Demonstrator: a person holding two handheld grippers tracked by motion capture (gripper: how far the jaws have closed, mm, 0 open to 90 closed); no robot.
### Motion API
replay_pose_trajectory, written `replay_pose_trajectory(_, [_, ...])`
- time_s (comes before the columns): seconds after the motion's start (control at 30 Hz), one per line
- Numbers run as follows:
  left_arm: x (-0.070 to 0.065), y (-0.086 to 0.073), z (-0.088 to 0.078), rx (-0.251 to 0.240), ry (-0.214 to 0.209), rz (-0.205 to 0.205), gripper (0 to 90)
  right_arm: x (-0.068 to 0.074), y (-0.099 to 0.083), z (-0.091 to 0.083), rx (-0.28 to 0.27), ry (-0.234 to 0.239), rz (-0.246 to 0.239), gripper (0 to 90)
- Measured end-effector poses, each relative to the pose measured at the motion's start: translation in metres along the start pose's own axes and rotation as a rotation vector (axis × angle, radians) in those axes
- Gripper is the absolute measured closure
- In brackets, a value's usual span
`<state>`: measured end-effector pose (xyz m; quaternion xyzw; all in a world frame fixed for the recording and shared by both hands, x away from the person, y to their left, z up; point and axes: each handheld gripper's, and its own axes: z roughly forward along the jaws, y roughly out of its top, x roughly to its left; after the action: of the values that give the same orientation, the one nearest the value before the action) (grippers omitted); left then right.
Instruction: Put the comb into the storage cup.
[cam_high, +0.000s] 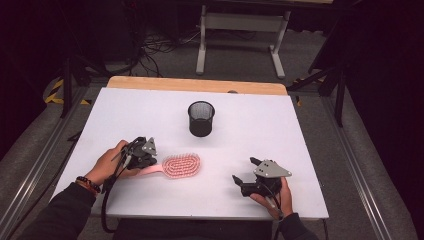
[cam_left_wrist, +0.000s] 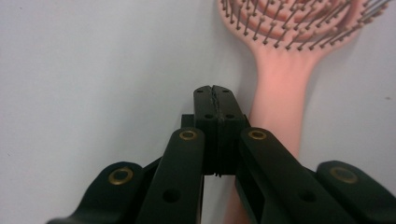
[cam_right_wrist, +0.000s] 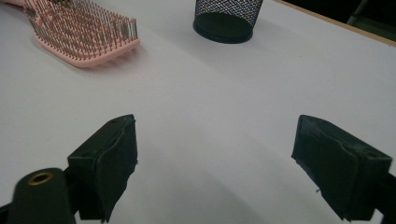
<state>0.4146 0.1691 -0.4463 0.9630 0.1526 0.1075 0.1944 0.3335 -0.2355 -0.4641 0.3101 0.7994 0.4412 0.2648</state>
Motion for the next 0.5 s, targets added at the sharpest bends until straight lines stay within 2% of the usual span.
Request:
replay_pose_trajectory(0.27, [-0.019,-0.004,-0.004,-0.004,-0.026,0.015,89.9,0.000,0.000,0.001,0.005,0.001,-0.001,14.5])
replay_pose_trajectory(0.3, [-0.021,-0.003,-0.005,-0.006,-0.032,0.033,89.9,0.000,0.000,0.001,0.006,0.001,-0.001,14.5])
replay_pose_trajectory(0.5, [-0.033,0.001,-0.005,-0.010,-0.049,0.057,89.8,0.000,0.000,0.001,0.005,0.001,-0.002,14.5])
